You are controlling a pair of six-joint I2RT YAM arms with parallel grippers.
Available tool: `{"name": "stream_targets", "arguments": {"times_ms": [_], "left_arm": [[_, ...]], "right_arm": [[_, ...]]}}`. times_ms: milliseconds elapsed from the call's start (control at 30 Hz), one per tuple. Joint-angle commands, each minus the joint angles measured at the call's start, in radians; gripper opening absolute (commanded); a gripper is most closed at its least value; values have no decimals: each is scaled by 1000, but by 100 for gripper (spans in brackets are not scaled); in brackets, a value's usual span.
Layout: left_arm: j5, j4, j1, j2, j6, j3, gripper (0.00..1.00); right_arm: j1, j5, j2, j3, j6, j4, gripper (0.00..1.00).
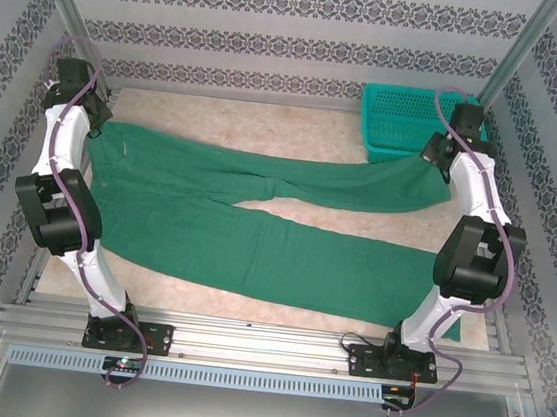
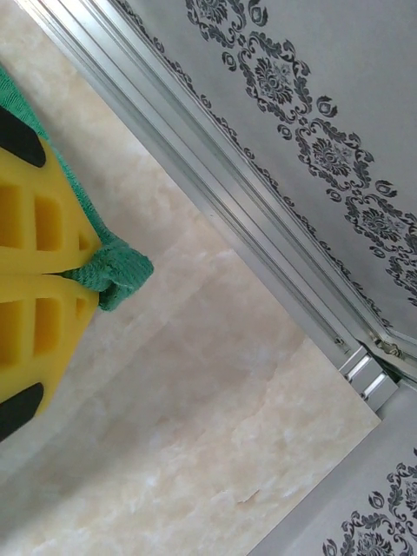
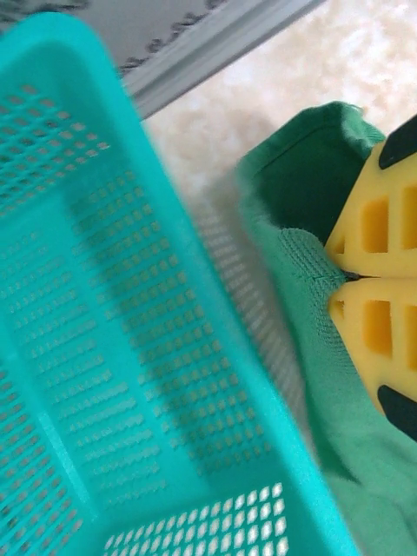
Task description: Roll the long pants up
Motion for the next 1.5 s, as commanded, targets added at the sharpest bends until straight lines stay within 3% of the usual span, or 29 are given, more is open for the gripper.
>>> {"name": "stream_targets", "arguments": {"times_ms": [0, 133, 467, 733, 1000, 1233, 1467], "left_arm": [[-5, 8, 18, 24, 16, 58, 0], [-11, -11, 18, 14, 15, 73, 0], [-49, -28, 46, -110, 6, -51, 0], [48, 25, 154, -234, -87, -203, 0], [53, 95, 196, -392, -159, -407, 0], [93, 142, 314, -549, -236, -620, 0], [142, 133, 399, -583, -282, -761, 0]], "right_arm": [[-4, 74, 15, 124, -58, -19, 0], [-2, 74, 3, 175, -75, -63, 0], [35, 129, -199, -82, -47, -33, 0], [-46, 147, -468, -357, -18, -24, 0], [-154, 158, -713, -610, 16, -23, 0], [-180, 132, -909, -816, 122, -40, 0], [-194, 102, -1027, -919, 185, -126, 0]]}}
